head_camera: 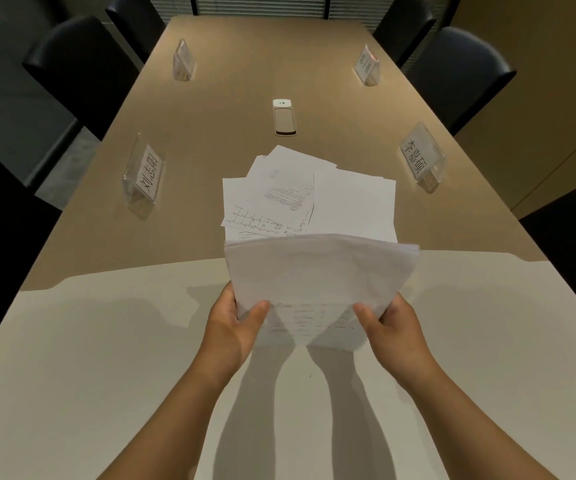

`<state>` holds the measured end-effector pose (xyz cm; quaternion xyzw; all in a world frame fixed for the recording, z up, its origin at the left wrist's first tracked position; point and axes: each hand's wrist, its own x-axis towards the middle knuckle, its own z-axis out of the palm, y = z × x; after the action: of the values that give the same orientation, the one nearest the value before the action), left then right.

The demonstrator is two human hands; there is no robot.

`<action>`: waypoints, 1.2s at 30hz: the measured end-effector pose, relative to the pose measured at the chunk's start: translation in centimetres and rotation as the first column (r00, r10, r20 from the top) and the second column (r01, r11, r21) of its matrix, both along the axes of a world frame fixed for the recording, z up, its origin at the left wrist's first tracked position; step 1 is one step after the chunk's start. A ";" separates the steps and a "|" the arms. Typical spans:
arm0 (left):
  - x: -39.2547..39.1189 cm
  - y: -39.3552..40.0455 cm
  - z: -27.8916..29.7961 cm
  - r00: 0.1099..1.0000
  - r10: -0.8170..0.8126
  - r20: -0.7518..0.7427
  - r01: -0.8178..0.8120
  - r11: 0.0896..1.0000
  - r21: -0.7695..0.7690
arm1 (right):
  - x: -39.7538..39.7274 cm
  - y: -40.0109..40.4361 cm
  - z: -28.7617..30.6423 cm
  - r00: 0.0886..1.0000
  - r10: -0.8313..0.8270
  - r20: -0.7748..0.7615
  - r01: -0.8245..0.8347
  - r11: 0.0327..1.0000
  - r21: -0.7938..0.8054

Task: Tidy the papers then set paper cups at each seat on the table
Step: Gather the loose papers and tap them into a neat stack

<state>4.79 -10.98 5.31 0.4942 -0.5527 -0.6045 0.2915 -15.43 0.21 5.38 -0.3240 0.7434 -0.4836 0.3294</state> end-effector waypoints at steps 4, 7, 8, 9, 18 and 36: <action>-0.4 0.2 -0.7 0.995 -0.076 0.071 0.073 0.996 0.046 | 0.0 -0.3 -0.5 0.996 0.061 0.071 -0.065 0.997 0.050; -0.5 -0.5 -0.7 0.993 -0.082 0.087 0.074 0.993 0.087 | -0.7 -0.7 -0.8 0.992 0.069 0.108 -0.080 0.992 0.101; -0.5 -0.8 -0.5 0.992 -0.095 0.084 0.086 0.990 0.108 | -1.0 -0.8 -0.9 0.990 0.072 0.120 -0.085 0.990 0.111; -0.4 -1.1 -0.5 0.991 -0.108 0.079 0.097 0.987 0.128 | -1.2 -1.0 -1.1 0.989 0.076 0.127 -0.092 0.989 0.119; -1.3 -2.2 -1.3 0.992 -0.122 0.005 0.114 0.935 0.337 | -2.1 -1.3 -2.5 0.929 0.098 0.358 -0.117 0.993 0.033; -8.7 6.1 8.1 0.832 -0.484 -0.271 0.515 0.856 0.050 | -2.2 13.8 10.6 0.944 -0.324 0.068 0.327 0.944 -0.036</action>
<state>-3.93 -4.85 13.42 0.2693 -0.5840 -0.7489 0.1597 -17.61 14.05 16.03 -0.1894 0.7648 -0.5583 0.2598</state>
